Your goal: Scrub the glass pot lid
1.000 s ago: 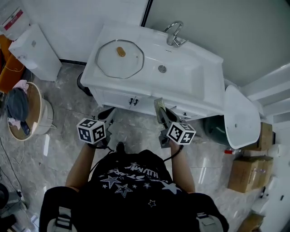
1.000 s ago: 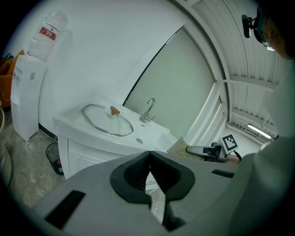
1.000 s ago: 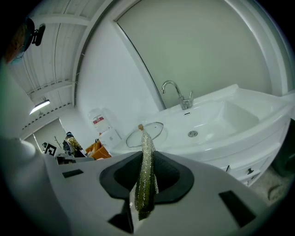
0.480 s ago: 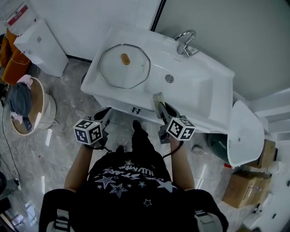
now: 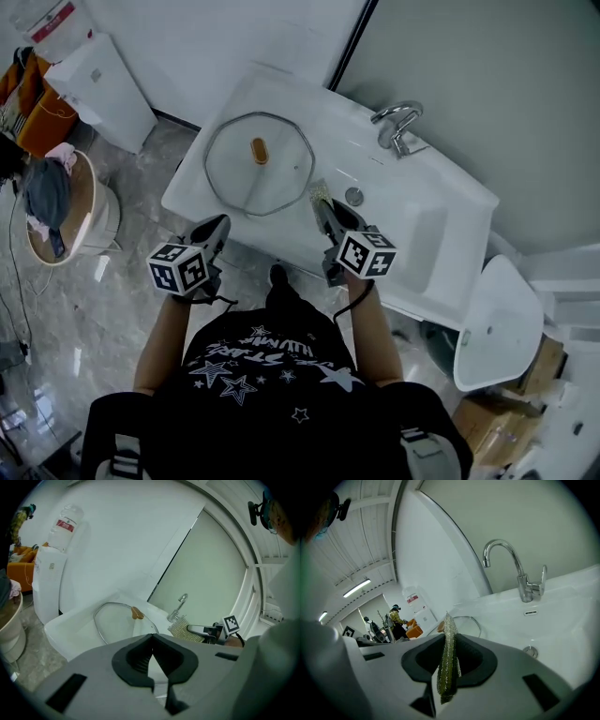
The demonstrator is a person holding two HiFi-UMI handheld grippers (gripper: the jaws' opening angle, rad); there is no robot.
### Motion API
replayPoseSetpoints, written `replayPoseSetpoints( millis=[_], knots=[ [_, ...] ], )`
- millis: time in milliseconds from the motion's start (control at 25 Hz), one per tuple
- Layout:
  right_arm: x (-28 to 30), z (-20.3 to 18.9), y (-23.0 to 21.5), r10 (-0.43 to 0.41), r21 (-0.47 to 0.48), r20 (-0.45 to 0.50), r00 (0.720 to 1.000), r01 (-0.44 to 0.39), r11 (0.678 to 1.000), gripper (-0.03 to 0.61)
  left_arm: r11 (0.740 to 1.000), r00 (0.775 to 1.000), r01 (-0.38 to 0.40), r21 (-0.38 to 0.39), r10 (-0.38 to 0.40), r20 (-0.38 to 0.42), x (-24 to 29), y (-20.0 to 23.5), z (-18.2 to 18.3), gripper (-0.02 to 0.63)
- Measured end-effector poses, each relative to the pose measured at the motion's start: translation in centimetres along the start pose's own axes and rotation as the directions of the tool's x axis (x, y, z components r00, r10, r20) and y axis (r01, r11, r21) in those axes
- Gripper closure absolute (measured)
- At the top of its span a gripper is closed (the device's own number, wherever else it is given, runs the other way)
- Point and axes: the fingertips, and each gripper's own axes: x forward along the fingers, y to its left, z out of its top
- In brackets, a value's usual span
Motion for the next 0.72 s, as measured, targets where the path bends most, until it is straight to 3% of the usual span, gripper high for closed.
replayPoseSetpoints(
  millis=[320,720],
  knots=[
    [4.2,3.7,-1.9,0.043,-0.144,-0.037,0.998,-0.048,0.988,0.506,0.997,0.997,-0.071,-0.005,0.071,0.029,1.3,0.5,1.7,0.606],
    [10.9,7.3,-4.1,0.086,-0.322,-0.096,0.992,-0.113,0.94,0.508,0.986,0.985,-0.163,-0.036,0.165,0.057,2.3,2.1,3.0,0.606]
  ],
)
